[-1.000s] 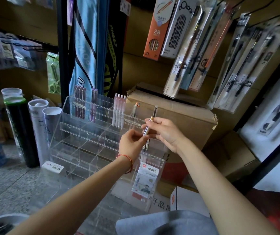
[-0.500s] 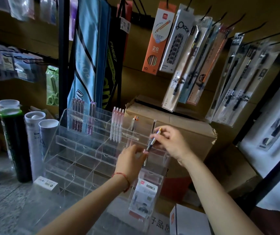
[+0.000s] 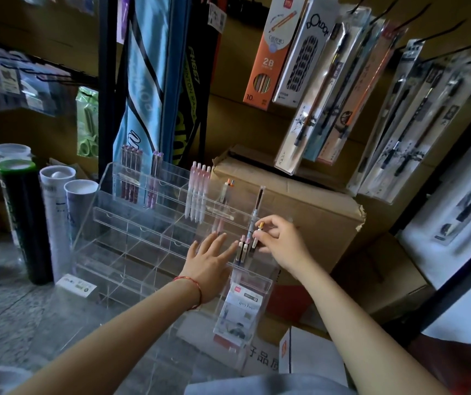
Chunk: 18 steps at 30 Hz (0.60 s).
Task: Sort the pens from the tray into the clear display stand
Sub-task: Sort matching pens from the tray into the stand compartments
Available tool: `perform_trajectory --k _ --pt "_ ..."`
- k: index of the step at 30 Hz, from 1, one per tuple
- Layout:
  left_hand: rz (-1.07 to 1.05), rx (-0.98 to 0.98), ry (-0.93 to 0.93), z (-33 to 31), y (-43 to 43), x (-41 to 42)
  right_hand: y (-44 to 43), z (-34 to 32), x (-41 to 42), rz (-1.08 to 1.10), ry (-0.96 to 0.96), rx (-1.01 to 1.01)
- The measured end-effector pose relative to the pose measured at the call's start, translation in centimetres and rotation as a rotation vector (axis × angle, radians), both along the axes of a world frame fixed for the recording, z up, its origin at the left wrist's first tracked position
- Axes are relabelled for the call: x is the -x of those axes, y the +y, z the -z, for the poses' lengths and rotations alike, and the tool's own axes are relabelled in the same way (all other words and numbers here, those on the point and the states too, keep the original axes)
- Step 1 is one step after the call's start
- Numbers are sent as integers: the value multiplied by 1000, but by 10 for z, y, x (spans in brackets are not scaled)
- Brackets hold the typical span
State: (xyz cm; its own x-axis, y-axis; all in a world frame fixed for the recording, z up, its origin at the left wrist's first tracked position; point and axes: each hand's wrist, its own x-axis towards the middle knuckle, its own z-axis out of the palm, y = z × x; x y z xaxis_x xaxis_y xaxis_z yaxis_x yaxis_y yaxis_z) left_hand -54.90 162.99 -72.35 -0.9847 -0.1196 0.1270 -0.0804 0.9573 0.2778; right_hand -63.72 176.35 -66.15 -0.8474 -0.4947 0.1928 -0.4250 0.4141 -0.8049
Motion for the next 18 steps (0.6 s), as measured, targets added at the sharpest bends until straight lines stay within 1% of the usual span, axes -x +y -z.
perform_trajectory --k 10,14,16,18 --pt "8 -17 -51 -4 -2 3 -7 23 3 31 -32 -210" --pt "9 -13 -47 -2 -2 3 -7 23 5 42 -47 -259" --pt "12 -8 -45 -2 -3 3 -8 23 5 4 -54 -358" --pt "16 3 -46 -3 -4 3 -9 24 7 -13 -9 -463"
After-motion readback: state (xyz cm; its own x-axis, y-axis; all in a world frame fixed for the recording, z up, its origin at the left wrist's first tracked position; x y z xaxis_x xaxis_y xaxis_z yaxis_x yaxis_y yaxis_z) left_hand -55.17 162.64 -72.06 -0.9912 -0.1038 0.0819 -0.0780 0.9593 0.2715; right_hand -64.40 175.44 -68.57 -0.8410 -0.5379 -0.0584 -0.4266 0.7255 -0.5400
